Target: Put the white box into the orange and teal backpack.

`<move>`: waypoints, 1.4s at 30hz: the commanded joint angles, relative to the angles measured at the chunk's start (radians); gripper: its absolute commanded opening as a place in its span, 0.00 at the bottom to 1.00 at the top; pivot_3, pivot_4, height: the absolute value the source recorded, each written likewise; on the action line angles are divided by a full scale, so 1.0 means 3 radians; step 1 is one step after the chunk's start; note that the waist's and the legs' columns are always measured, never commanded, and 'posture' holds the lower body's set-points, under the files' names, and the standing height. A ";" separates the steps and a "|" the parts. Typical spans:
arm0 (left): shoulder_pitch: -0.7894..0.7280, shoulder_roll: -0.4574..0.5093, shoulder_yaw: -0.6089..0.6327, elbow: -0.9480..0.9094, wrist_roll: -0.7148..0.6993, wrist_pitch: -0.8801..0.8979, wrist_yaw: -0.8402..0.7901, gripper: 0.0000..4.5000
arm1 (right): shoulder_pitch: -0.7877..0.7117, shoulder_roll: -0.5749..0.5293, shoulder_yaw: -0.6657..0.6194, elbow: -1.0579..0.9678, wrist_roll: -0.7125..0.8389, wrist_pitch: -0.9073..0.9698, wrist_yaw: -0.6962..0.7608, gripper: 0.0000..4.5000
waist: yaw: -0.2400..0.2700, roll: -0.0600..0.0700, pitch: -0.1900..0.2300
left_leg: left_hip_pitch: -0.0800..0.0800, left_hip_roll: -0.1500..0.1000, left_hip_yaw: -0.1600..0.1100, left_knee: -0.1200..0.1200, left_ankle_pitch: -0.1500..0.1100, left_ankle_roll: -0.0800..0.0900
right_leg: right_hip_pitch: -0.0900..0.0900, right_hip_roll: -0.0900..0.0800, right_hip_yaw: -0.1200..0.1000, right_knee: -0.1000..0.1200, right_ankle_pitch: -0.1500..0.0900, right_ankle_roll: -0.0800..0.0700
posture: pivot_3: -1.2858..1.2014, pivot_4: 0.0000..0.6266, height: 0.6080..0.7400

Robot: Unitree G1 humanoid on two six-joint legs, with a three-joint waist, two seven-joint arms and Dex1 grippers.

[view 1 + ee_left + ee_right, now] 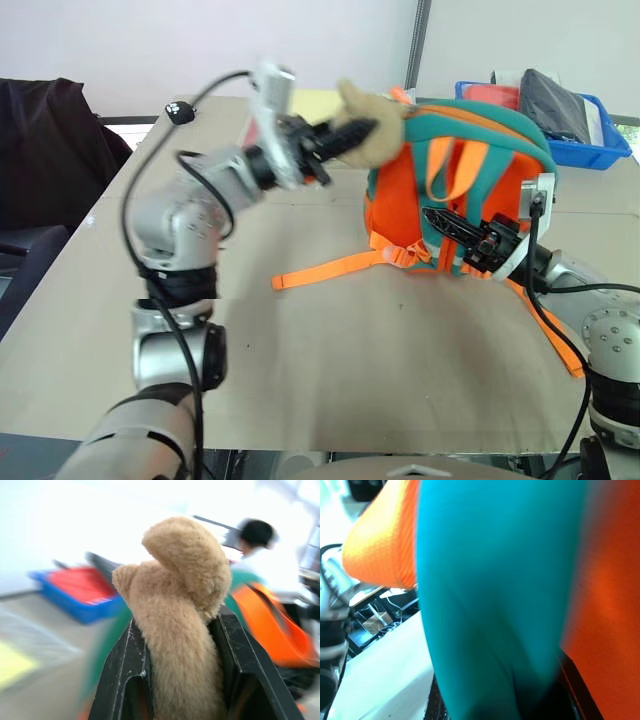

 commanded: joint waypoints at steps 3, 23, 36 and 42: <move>0.0141 0.0280 -0.0906 0.0822 0.1253 -0.1061 -0.0054 0.19 | -0.0037 0.0013 -0.0026 -0.0006 -0.0025 -0.0037 0.0026 0.17 | 0.0033 -0.0003 -0.0003 | -0.0003 -0.0001 0.0000 0.0001 0.0000 0.0000 | 0.0000 0.0001 0.0000 -0.0002 0.0000 -0.0001 | 0.52 0.24 0.28; 0.0504 -0.0010 -0.1910 0.0562 0.1922 -0.1070 -0.0843 0.19 | -0.0029 0.0151 -0.0007 -0.0077 0.0017 -0.0039 -0.0098 0.17 | 0.0027 -0.0002 -0.0010 | -0.0017 -0.0002 0.0003 0.0008 -0.0004 0.0009 | -0.0006 -0.0010 -0.0003 -0.0003 0.0000 0.0001 | 0.52 0.24 0.28; 0.0600 -0.0189 -0.1065 0.0253 0.1354 -0.0832 -0.0659 0.68 | 0.0007 0.0138 -0.0018 -0.0067 -0.0025 -0.0045 -0.0049 0.17 | 0.0025 0.0007 -0.0015 | -0.0011 -0.0002 0.0003 0.0005 -0.0004 0.0010 | -0.0004 -0.0008 -0.0001 -0.0002 0.0000 0.0001 | 0.52 0.24 0.28; 0.1118 0.0155 -0.0583 -0.0192 0.1000 -0.0910 -0.0828 0.99 | 0.0129 -0.0005 -0.0047 -0.0078 -0.0118 -0.0061 0.0078 0.17 | -0.0012 0.0008 -0.0015 | -0.0010 -0.0001 0.0001 0.0000 -0.0003 0.0009 | -0.0005 -0.0008 0.0000 -0.0004 0.0000 0.0001 | 0.52 0.24 0.28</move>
